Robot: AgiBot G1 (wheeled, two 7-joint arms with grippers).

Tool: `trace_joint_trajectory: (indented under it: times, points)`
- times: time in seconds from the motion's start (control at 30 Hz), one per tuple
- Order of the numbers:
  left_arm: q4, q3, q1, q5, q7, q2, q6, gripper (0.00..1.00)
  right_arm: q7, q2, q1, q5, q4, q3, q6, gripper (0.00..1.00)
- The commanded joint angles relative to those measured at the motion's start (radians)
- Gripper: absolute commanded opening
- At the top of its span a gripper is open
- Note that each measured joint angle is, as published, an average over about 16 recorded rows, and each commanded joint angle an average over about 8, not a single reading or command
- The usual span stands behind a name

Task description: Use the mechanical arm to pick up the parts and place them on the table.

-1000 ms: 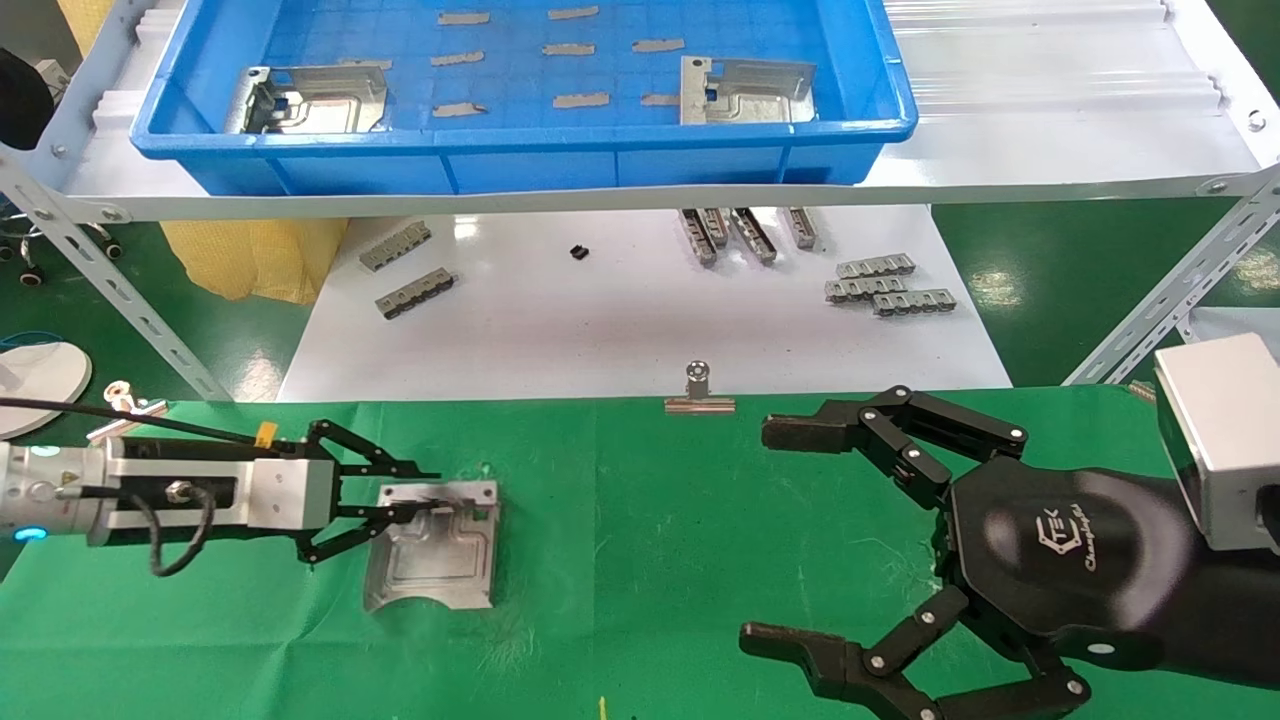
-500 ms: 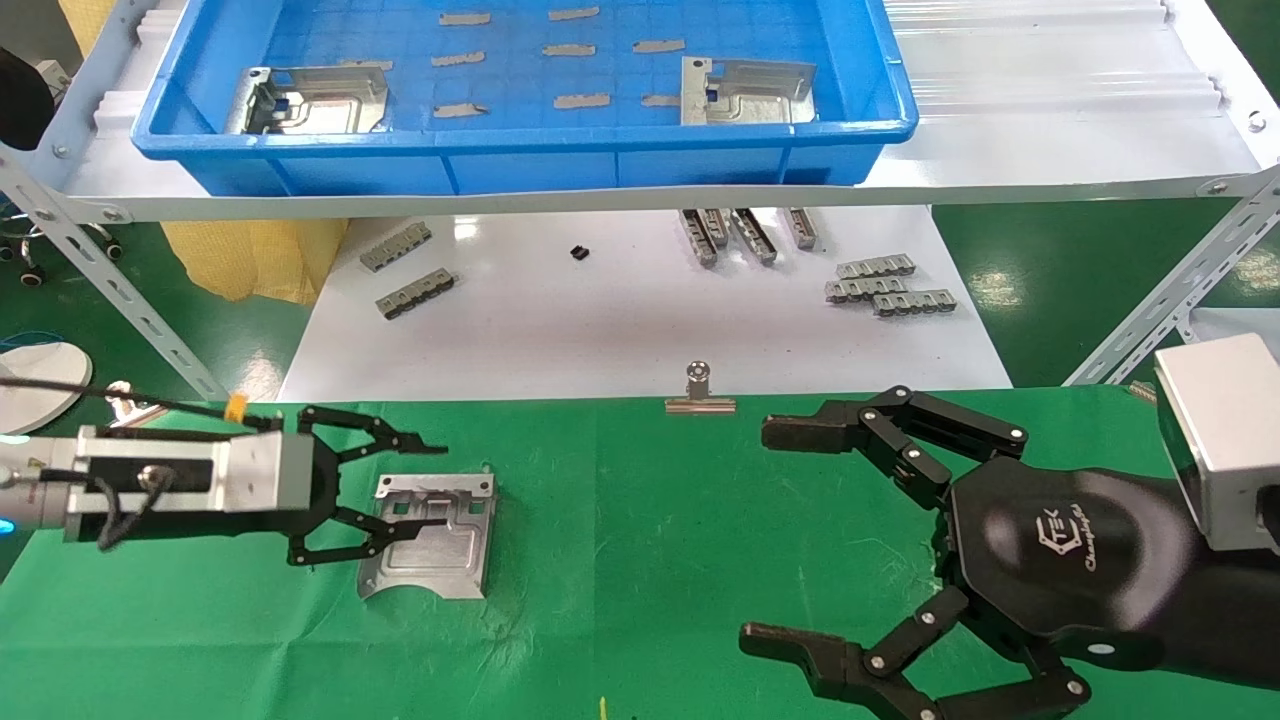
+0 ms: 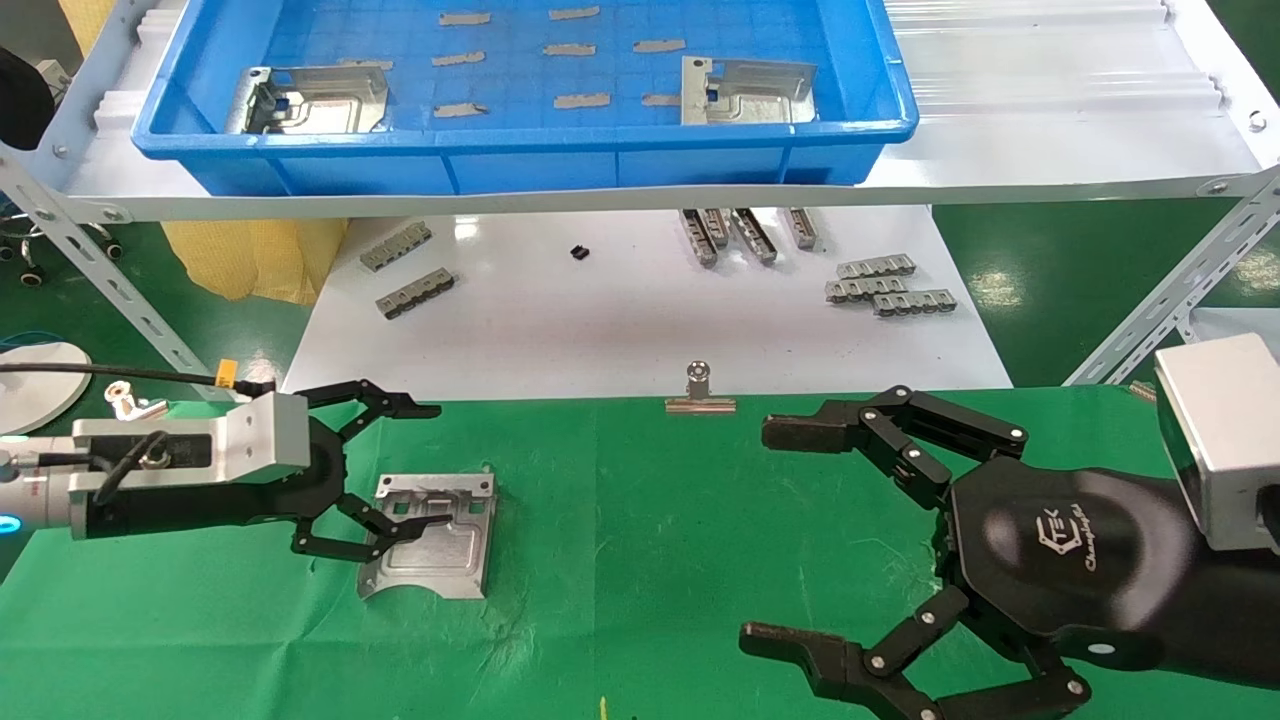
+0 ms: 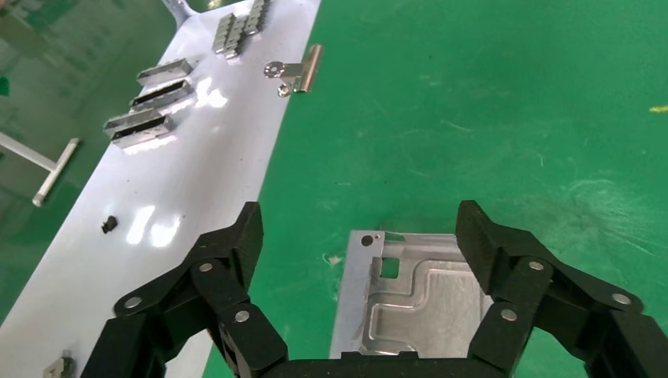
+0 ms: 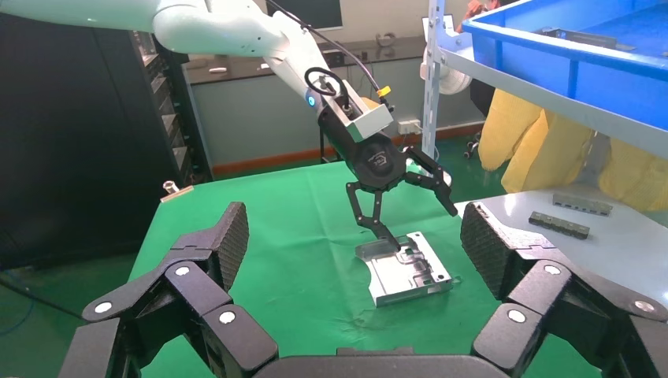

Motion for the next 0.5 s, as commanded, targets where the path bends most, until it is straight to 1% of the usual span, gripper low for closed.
trace_joint_trajectory:
  times: [0.03,0.2,0.5]
  points:
    - [0.001,0.002,-0.002,0.003,0.009,0.000,-0.001,1.00,0.000,0.000,0.000,0.000,0.000,0.000,0.000,1.00]
    - [-0.057,-0.015,0.025,-0.017,-0.035,-0.016,-0.005,1.00,0.000,0.000,0.000,0.000,0.000,0.000,0.000,1.00]
    - [-0.247,-0.073,0.113,-0.088,-0.184,-0.068,-0.019,1.00,0.000,0.000,0.000,0.000,0.000,0.000,0.000,1.00]
